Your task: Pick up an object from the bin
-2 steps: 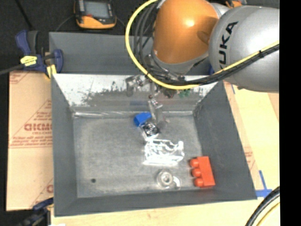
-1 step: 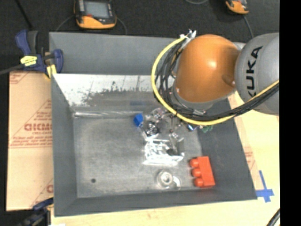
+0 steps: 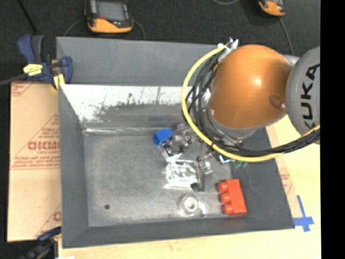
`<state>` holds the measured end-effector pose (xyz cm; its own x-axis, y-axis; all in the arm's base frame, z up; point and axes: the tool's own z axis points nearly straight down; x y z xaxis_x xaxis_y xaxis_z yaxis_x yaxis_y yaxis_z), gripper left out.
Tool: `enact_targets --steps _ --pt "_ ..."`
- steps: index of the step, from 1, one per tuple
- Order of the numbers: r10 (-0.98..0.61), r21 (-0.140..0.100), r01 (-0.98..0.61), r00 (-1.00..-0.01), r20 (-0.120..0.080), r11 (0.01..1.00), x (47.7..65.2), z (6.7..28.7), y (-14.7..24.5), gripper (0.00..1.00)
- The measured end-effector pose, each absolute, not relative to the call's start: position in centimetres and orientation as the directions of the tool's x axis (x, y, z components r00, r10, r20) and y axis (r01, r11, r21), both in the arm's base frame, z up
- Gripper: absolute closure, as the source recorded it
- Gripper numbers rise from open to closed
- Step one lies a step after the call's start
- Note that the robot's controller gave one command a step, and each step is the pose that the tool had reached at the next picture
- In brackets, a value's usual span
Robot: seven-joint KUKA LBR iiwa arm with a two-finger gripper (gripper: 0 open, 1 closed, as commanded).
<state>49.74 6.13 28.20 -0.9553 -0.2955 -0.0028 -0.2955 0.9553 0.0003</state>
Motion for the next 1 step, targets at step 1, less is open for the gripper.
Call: enact_targets --steps 1 --pt "-0.288 -0.001 -0.288 -0.958 -0.006 0.958 54.75 26.39 4.03 0.00"
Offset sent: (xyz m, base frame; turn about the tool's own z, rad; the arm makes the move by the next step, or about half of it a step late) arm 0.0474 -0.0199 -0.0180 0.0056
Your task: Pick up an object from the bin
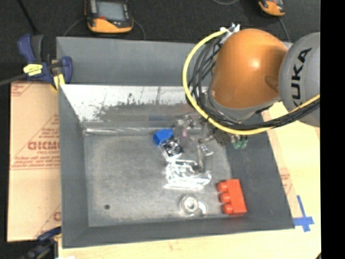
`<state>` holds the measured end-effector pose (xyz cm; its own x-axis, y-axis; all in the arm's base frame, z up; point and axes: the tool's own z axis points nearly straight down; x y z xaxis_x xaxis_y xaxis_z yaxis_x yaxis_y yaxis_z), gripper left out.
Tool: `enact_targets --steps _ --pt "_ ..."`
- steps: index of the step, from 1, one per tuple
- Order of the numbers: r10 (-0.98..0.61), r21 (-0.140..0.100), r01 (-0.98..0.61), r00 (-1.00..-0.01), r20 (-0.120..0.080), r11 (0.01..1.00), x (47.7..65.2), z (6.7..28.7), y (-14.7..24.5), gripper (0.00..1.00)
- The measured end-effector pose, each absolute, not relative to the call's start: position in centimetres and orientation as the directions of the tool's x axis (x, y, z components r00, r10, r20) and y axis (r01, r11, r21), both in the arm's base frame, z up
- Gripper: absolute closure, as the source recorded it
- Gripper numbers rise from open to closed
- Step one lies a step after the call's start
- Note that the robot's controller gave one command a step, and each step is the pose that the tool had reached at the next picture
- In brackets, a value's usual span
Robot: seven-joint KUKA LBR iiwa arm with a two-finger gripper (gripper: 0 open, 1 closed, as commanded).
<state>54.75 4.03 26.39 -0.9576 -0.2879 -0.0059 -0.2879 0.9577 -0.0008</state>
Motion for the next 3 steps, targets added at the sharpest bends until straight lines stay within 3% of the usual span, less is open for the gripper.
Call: enact_targets --steps 1,2,3 --pt "-0.228 0.001 -0.228 -0.974 -0.008 0.974 60.0 26.7 5.6 0.00" --pt "-0.193 0.000 -0.193 -0.981 -0.001 0.981 63.0 21.8 3.8 0.00" --pt "-0.207 0.002 -0.207 -0.978 0.002 0.978 62.2 15.9 4.1 0.00"
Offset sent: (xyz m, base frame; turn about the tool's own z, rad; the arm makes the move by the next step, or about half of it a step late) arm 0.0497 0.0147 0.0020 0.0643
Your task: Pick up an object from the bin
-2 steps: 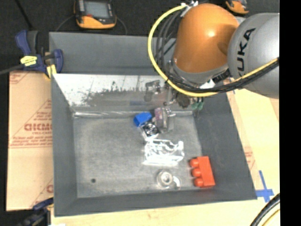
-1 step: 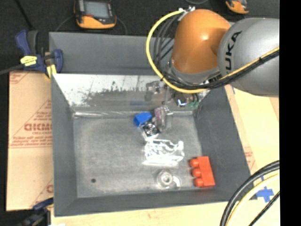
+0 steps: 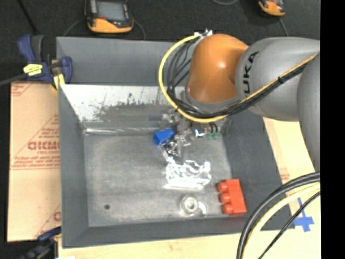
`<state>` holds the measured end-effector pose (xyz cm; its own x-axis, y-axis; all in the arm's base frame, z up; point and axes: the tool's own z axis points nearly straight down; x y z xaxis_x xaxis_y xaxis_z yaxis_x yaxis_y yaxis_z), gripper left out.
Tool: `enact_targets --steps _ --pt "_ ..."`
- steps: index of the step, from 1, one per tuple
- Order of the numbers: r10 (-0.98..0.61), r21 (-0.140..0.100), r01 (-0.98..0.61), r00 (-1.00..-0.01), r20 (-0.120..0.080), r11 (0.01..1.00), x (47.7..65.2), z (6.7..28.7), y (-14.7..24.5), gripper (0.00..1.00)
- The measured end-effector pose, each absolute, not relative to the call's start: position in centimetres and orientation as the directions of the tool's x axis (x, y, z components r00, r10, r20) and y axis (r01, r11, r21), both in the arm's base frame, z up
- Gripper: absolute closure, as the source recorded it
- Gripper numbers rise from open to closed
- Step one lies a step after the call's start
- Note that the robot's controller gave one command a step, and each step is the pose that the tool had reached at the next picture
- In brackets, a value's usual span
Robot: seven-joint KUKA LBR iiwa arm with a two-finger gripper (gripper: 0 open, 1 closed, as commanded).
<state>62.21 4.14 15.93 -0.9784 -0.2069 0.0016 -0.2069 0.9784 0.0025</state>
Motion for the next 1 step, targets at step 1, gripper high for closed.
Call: enact_targets --steps 1 --pt "-0.013 0.003 -0.013 -1.000 -0.016 1.000 65.00 7.35 5.00 0.00"
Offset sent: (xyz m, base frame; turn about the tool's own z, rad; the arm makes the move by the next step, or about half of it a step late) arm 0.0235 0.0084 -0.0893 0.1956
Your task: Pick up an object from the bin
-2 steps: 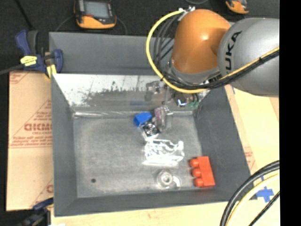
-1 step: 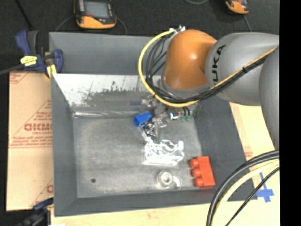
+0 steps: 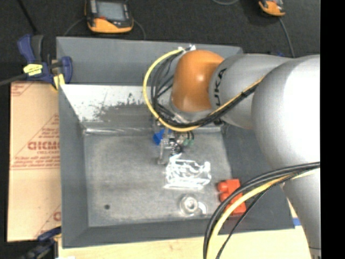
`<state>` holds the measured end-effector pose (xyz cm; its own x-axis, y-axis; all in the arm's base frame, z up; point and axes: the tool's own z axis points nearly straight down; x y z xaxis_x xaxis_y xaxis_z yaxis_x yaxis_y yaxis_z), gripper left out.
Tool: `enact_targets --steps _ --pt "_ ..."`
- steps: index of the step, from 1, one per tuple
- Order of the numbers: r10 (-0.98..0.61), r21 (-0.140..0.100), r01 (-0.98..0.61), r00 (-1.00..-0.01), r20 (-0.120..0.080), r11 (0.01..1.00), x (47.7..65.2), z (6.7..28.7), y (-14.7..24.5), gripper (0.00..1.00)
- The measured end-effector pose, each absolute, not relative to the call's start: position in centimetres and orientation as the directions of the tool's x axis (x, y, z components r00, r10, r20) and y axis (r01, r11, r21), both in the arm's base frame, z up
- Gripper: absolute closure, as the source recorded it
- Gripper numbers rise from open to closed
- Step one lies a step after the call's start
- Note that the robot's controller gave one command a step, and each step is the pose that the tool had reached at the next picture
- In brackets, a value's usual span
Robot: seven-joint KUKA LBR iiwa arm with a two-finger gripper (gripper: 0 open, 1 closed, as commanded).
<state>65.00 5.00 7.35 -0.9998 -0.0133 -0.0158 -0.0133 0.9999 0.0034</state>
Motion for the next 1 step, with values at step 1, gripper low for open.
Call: enact_targets --steps 1 --pt "-0.014 0.003 -0.014 -1.000 -0.017 1.000 65.06 7.61 5.00 1.00"
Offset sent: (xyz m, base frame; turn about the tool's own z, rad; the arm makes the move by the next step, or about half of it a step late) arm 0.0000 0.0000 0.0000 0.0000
